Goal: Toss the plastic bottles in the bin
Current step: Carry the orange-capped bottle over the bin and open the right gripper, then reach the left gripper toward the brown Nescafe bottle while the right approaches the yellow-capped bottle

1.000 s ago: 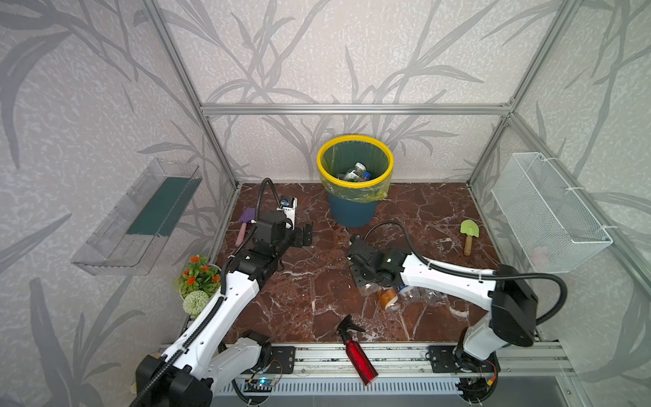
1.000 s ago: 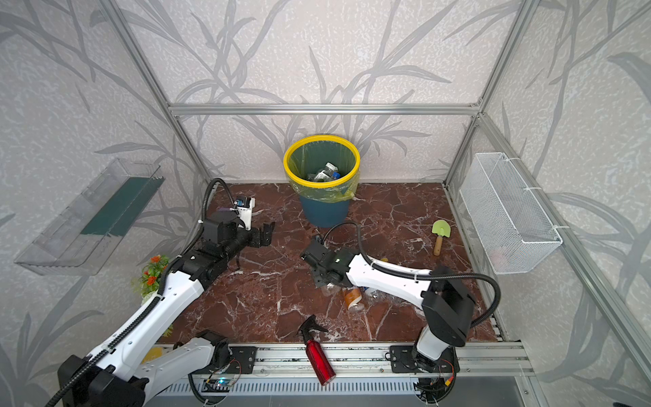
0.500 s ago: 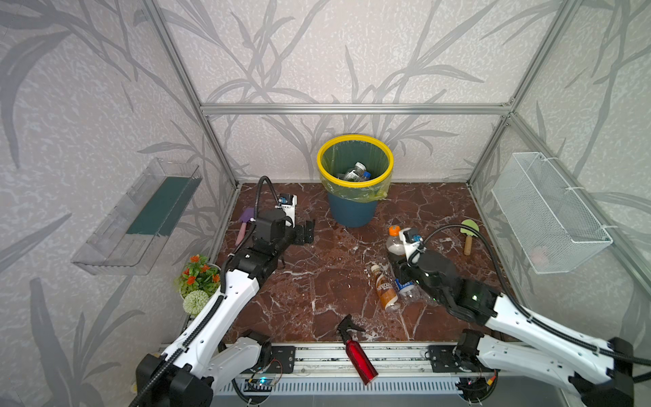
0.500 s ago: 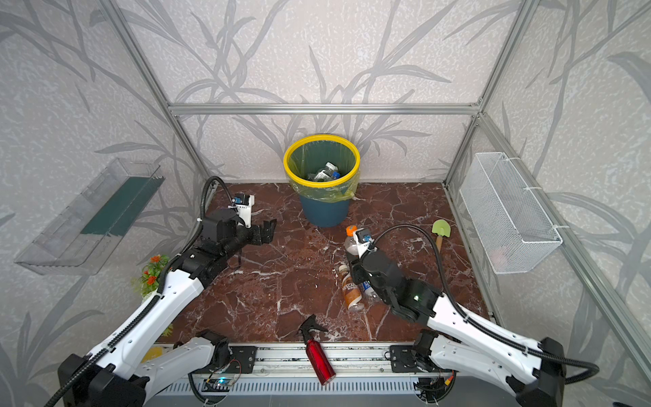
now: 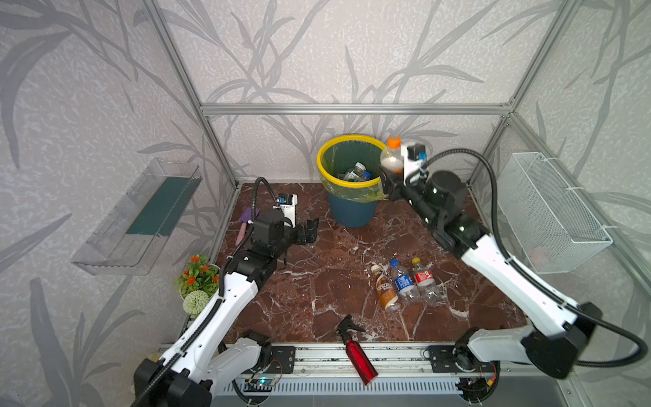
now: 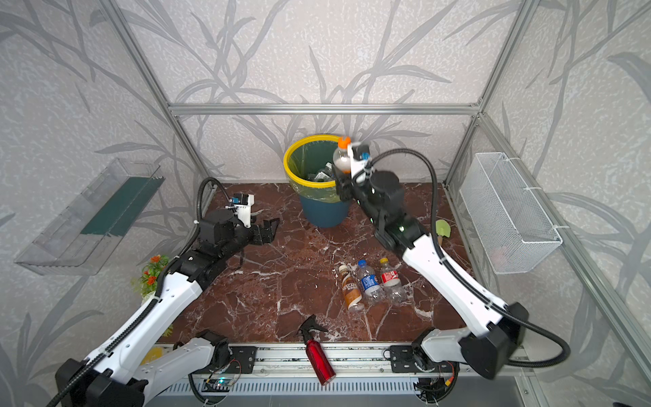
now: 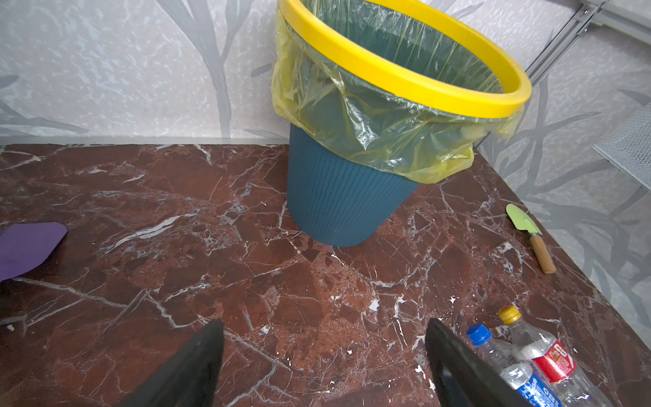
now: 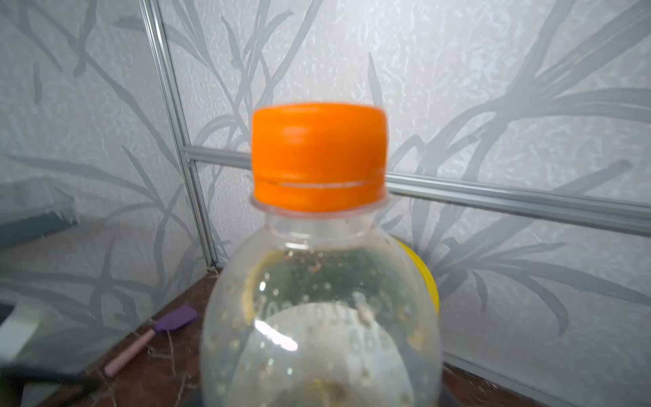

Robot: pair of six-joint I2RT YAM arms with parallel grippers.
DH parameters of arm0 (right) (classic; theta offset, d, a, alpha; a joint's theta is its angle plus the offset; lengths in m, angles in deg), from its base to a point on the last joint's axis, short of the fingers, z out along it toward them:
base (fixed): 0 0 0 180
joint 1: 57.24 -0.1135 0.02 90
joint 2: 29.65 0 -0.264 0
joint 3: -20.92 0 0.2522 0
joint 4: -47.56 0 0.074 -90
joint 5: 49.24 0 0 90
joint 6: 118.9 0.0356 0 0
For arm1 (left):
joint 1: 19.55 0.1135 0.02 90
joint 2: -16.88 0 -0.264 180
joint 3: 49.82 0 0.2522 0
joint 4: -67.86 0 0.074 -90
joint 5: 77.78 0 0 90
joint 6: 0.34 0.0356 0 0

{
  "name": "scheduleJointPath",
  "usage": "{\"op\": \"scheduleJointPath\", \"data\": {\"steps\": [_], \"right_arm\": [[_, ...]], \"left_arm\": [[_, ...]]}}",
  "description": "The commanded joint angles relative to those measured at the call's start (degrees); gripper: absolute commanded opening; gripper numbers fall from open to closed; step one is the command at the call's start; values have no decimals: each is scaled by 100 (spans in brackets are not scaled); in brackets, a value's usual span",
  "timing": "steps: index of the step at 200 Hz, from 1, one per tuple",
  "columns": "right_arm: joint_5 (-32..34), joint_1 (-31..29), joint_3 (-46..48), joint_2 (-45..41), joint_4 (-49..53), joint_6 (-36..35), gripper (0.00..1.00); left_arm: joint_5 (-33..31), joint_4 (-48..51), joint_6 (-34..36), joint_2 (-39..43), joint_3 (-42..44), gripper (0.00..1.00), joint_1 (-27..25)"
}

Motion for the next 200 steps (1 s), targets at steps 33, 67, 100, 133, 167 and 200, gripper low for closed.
{"op": "scheduleJointPath", "data": {"steps": [33,67,100,133,167,200], "right_arm": [[-1157,178,-813,760,941,403,100],[-294,190,1306,-955,266,213,99],[314,246,2703,-2172,624,115,99],[798,529,3771,-2937,1362,386,100],[613,1241,4274,-3376,2467,972,99],[-25,1758,4401,-3295,3475,1185,99]], "left_arm": [[-140,-64,-32,610,550,89,-78],[98,138,241,217,231,89,-85],[322,-152,124,-117,131,89,-94],[395,-283,-88,-316,197,89,-210],[191,-146,-110,-435,185,89,-513],[110,-260,-224,-506,276,89,-691]]}}
